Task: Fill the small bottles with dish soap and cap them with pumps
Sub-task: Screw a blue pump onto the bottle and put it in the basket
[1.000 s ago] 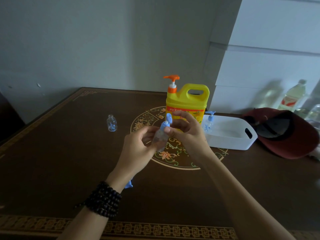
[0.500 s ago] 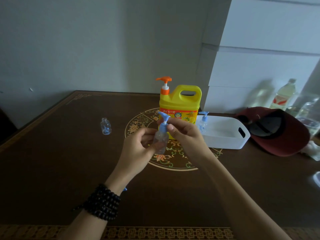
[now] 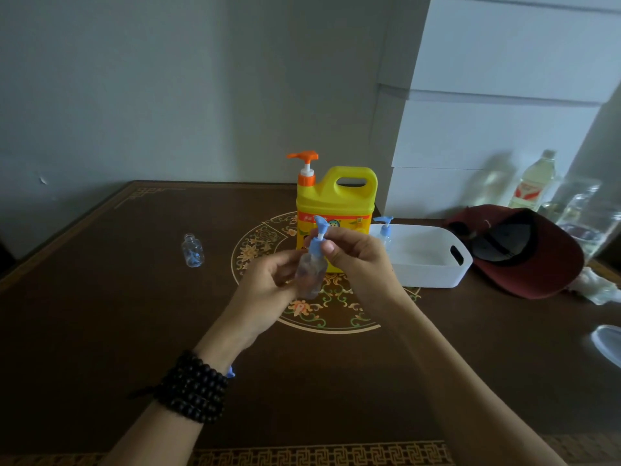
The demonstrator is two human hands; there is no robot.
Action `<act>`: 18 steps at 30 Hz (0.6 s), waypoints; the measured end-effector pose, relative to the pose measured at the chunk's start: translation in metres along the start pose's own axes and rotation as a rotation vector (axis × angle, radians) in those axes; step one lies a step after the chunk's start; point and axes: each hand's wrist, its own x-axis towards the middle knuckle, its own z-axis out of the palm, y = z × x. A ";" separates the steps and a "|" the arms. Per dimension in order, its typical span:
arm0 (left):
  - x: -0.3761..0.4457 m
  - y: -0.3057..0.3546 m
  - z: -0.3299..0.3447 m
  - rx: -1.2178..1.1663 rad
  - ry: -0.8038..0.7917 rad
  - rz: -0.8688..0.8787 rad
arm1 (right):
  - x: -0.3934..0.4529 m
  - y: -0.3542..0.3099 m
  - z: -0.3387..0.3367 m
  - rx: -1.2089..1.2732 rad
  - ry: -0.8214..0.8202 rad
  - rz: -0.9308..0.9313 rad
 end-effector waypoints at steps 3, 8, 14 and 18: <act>0.003 0.000 0.004 0.298 0.252 0.092 | 0.000 0.000 0.003 -0.023 0.067 -0.012; 0.006 -0.003 0.011 0.334 0.309 0.108 | 0.003 0.001 0.005 0.028 0.094 -0.023; 0.008 -0.003 0.009 -0.055 -0.004 -0.012 | 0.001 -0.001 -0.005 0.055 0.033 -0.007; 0.009 -0.004 0.014 0.304 0.301 0.123 | 0.002 0.001 -0.003 0.056 0.131 -0.018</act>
